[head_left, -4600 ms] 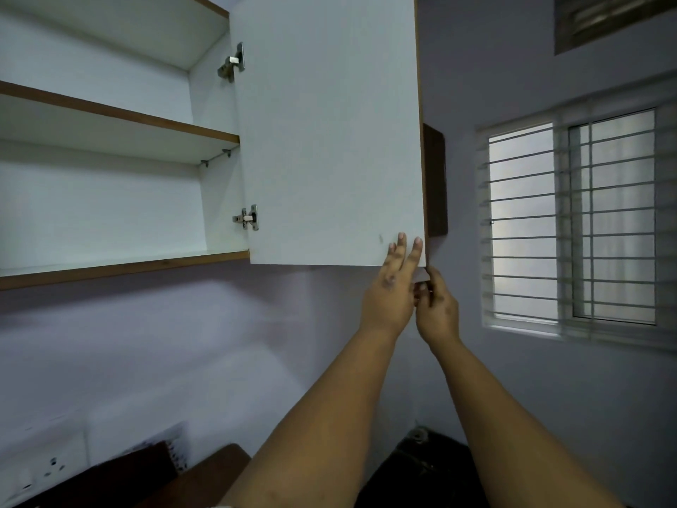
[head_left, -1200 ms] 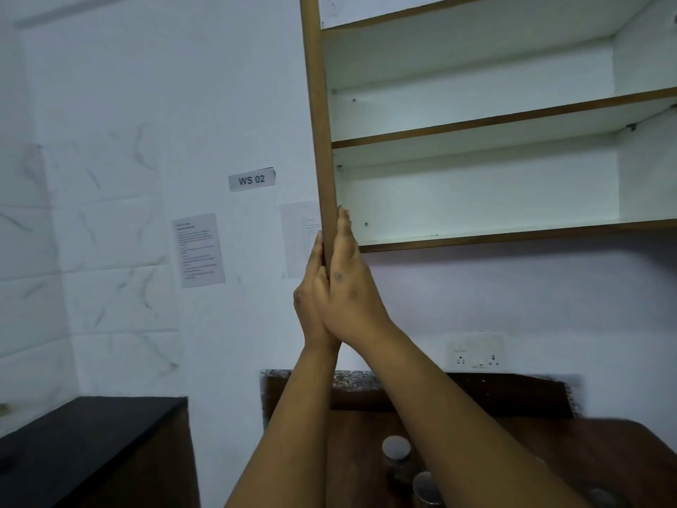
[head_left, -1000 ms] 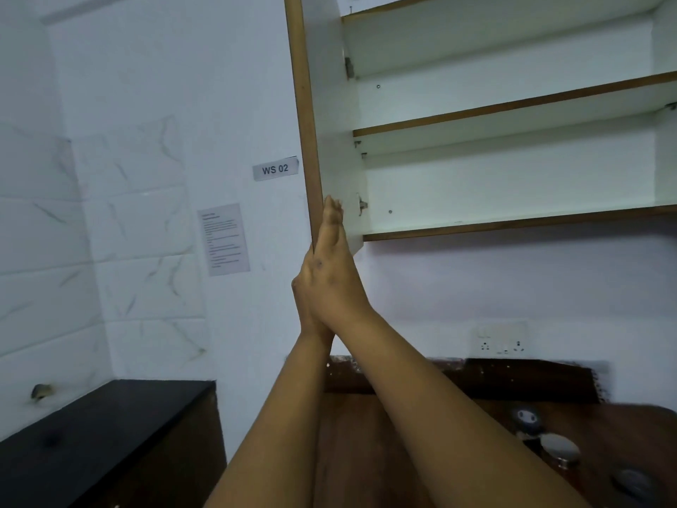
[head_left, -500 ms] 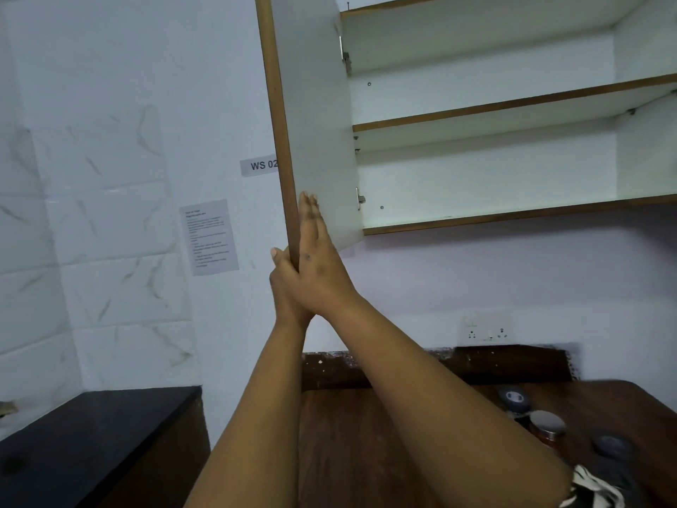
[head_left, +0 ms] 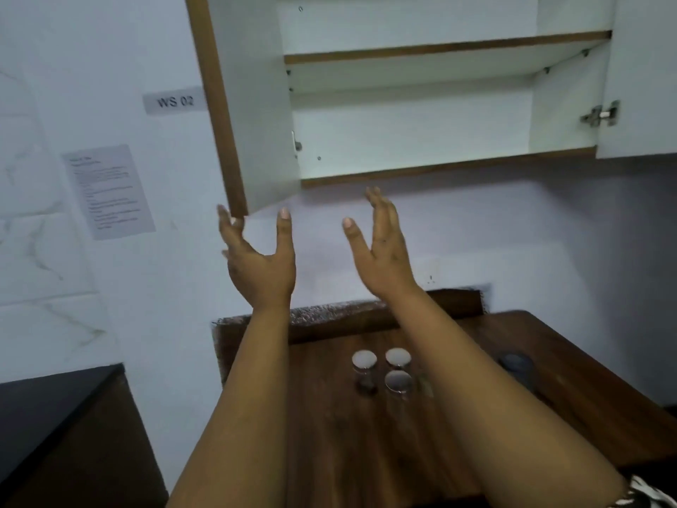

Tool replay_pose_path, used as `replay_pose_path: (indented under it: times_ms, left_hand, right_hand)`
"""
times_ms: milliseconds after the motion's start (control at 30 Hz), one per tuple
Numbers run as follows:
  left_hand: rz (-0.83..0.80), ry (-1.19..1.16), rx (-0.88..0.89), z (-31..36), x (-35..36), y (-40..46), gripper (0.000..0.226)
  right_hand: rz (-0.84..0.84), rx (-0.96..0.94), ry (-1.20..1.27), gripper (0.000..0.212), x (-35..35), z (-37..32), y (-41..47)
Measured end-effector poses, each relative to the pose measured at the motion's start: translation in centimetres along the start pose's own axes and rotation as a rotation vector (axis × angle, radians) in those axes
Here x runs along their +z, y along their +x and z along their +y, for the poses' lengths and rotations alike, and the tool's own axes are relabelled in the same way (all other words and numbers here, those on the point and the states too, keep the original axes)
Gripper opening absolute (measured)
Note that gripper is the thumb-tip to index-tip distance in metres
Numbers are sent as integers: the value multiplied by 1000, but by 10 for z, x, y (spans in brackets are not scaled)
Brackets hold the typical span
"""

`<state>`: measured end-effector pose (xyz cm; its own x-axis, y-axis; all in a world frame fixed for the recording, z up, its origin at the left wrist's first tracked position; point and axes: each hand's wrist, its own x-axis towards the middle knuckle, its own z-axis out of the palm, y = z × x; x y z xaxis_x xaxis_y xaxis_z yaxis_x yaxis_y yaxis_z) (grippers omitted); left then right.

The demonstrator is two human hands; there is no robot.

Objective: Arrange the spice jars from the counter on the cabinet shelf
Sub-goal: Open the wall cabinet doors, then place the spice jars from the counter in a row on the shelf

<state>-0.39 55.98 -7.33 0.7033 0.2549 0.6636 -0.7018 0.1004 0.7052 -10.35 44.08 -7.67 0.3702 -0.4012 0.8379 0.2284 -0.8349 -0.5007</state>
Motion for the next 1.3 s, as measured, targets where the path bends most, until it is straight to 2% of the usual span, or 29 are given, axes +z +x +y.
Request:
replay_pose_path:
  times_ms: [67, 133, 433, 600, 700, 800, 933, 1133, 1200, 1300]
  left_hand:
    - [-13, 90, -101, -19, 11, -22, 101]
    - [-85, 148, -153, -43, 23, -52, 103]
    - [-505, 371, -234, -148, 66, -206, 87]
    - [-734, 439, -386, -207, 79, -271, 84]
    - [-818, 515, -495, -240, 84, -306, 88]
    - [-852, 586, -567, -261, 92, -328, 89]
    - [-835, 644, -614, -279, 101, -330, 88]
    - [-783, 691, -612, -300, 95, -316, 79]
    - [-782, 690, -625, -308, 92, -310, 79]
    - [-763, 655, -664, -318, 93, -299, 81]
  right_hand:
    - [-17, 92, -62, 62, -15, 37, -14]
    - [-30, 163, -124, 61, -31, 73, -31]
    - [-95, 518, -336, 60, -85, 215, -120]
    - [-222, 704, -398, 61, -87, 288, -168]
    - [-370, 778, -418, 62, -73, 319, -198]
    - [-577, 740, -432, 67, -58, 344, -218]
    - [-759, 727, -414, 74, -42, 373, -215]
    - [-645, 646, -294, 69, 2, 397, -190]
    - [-691, 642, -269, 74, 22, 400, -183]
    - [-881, 588, -302, 91, 55, 404, -177]
